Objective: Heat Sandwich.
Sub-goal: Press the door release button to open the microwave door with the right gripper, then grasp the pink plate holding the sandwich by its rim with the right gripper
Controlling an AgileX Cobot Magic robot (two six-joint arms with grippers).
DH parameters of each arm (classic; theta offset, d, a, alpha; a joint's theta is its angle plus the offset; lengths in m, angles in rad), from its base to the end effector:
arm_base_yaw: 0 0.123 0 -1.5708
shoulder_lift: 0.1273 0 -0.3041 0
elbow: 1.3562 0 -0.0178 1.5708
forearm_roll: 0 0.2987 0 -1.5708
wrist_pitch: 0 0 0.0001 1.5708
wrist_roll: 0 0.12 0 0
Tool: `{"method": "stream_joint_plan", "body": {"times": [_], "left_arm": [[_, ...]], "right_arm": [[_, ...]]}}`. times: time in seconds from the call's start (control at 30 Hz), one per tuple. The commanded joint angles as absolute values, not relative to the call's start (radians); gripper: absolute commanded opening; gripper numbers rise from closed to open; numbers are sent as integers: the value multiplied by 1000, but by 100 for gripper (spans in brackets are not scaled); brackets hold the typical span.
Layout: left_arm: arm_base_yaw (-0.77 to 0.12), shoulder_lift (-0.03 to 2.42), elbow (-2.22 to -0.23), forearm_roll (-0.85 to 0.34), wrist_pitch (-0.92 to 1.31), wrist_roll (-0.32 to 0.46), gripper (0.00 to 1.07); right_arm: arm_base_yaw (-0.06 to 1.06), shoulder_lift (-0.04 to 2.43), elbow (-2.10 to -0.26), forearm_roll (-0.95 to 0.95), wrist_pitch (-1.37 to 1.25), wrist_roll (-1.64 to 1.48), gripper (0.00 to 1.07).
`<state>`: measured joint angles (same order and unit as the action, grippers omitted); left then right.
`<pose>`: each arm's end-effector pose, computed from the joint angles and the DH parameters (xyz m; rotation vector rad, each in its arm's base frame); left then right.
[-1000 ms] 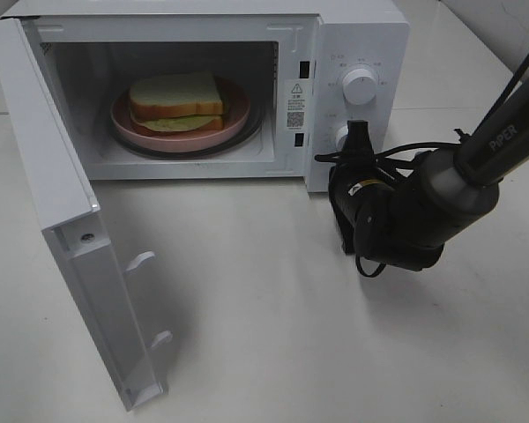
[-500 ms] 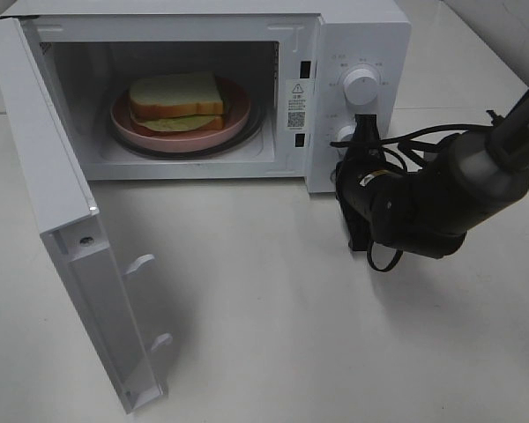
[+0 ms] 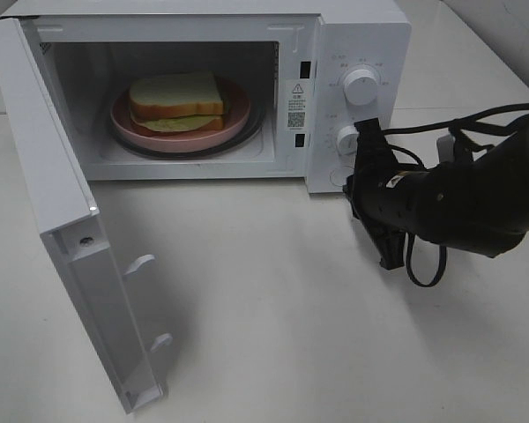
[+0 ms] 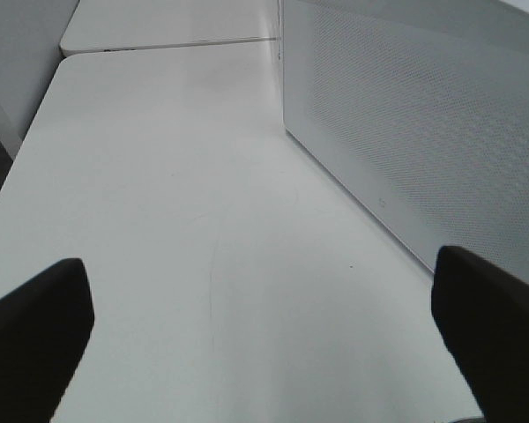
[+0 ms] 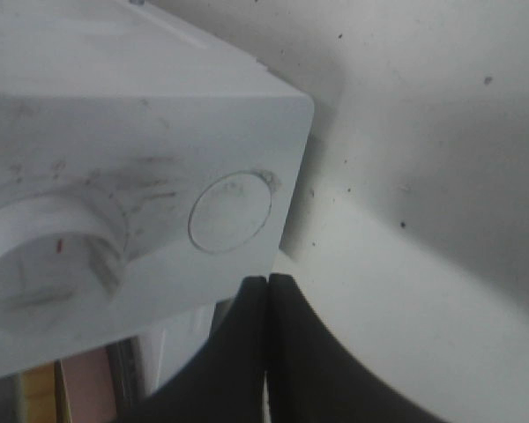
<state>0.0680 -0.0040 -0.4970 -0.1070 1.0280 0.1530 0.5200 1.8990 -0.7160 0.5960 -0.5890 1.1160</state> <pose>0.0457 -0.0079 0.2903 0.0881 2.0041 0.0140 0.3491 0.1568 0.0750 1.3564 1.8224 0.8898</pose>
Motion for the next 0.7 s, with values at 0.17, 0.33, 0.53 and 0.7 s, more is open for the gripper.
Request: {"method": "stream_joint_plan", "body": {"times": [0.17,0.33,0.53,0.7], "left_arm": [[69,-27,-494,-109,1031,151,104],[69,-27,-494,-109,1031,151,104],[69,-27,-494,-109,1031,151,104],[69,-27,-494,-109,1031,151,104]], "right_arm": [[511,1748,-696,487,-338,934,2],[511,1648,-697,418,-155,810,2],[511,1554,-717,373,79,569,3],[511,1534,-795,347,323,342,5]]}}
